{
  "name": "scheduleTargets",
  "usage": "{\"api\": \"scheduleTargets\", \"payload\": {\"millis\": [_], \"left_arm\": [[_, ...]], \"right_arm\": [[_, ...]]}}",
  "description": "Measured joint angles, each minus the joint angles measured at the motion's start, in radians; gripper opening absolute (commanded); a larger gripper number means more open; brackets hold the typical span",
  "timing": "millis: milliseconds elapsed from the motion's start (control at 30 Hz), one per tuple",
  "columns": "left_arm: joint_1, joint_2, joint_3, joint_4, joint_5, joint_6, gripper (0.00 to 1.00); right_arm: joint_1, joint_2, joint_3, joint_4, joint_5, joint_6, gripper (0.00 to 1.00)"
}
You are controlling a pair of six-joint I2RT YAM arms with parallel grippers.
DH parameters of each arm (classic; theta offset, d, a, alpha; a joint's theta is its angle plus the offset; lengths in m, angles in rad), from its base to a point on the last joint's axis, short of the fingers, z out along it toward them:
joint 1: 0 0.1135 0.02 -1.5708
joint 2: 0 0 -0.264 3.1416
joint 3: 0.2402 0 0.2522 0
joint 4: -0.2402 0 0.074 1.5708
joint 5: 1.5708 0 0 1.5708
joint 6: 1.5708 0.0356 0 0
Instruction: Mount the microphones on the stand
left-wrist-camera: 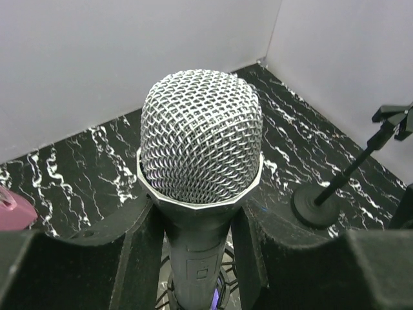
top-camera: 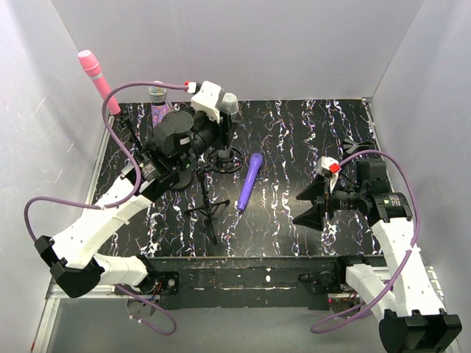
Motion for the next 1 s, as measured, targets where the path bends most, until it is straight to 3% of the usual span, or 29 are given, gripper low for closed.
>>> {"api": "scheduleTargets", "payload": {"millis": [200, 333, 667, 1000], "left_arm": [[0.013, -0.058, -0.125, 0.003, 0.060, -0.051, 0.01], [0.016, -0.085, -0.162, 0.002, 0.077, -0.076, 0.13], [0.018, -0.143, -0.210, -0.010, 0.086, -0.129, 0.54], [0.018, -0.175, -0.204, -0.041, 0.093, -0.173, 0.82]], "right_arm": [[-0.007, -0.006, -0.024, 0.007, -0.005, -0.002, 0.97], [-0.008, -0.007, -0.035, 0.014, -0.008, -0.003, 0.98], [-0.016, -0.013, -0.073, 0.023, -0.008, -0.014, 0.98], [-0.021, -0.013, -0.081, 0.024, -0.008, -0.030, 0.98]]}}
